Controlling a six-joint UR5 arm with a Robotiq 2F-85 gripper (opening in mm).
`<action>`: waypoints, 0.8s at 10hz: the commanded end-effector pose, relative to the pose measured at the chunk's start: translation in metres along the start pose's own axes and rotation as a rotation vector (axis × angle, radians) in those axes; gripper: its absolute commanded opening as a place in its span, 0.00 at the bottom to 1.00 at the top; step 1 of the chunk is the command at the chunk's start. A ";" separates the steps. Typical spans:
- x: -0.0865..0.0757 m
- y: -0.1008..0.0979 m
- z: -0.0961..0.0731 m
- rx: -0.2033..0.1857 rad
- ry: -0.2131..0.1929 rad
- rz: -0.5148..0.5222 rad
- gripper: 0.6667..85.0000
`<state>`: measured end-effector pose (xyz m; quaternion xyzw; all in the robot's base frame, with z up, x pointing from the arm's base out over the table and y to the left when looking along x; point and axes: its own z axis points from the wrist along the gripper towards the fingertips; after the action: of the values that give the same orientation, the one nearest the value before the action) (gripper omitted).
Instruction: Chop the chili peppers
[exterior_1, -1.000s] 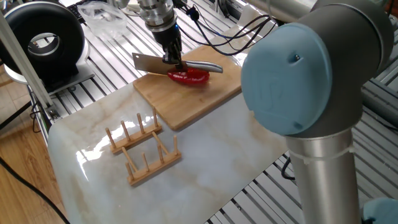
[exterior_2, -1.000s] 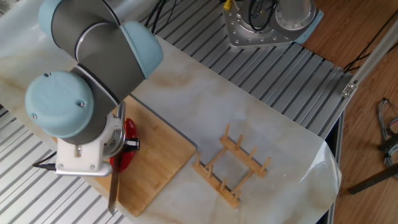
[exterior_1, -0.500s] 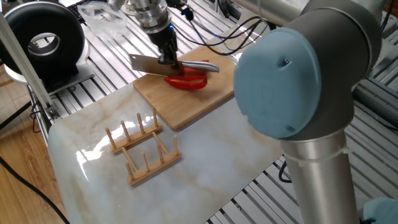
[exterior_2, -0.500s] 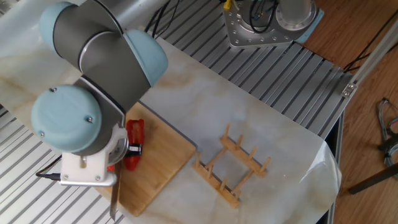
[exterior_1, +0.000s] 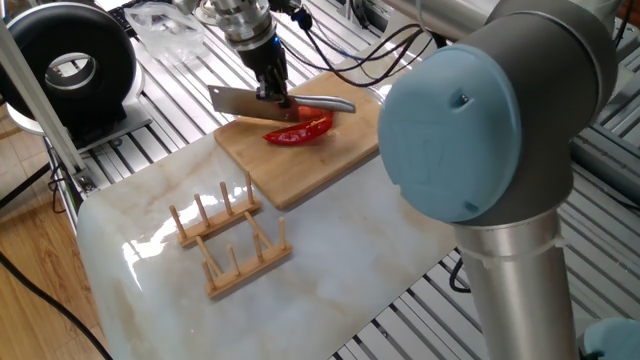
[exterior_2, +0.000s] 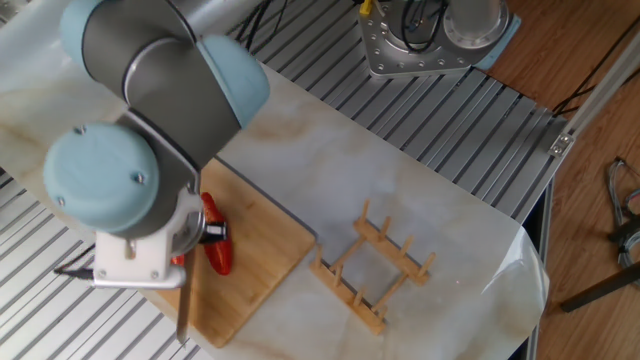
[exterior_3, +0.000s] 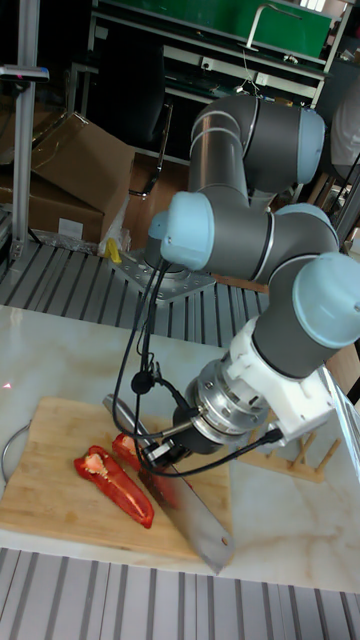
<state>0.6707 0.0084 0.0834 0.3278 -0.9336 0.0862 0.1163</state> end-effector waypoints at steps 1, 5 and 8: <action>0.020 -0.004 -0.024 0.005 -0.019 -0.001 0.01; 0.061 0.003 -0.057 0.025 -0.054 0.037 0.01; 0.093 0.001 -0.069 0.071 -0.068 0.049 0.01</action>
<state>0.6291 -0.0208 0.1564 0.3155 -0.9393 0.1051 0.0840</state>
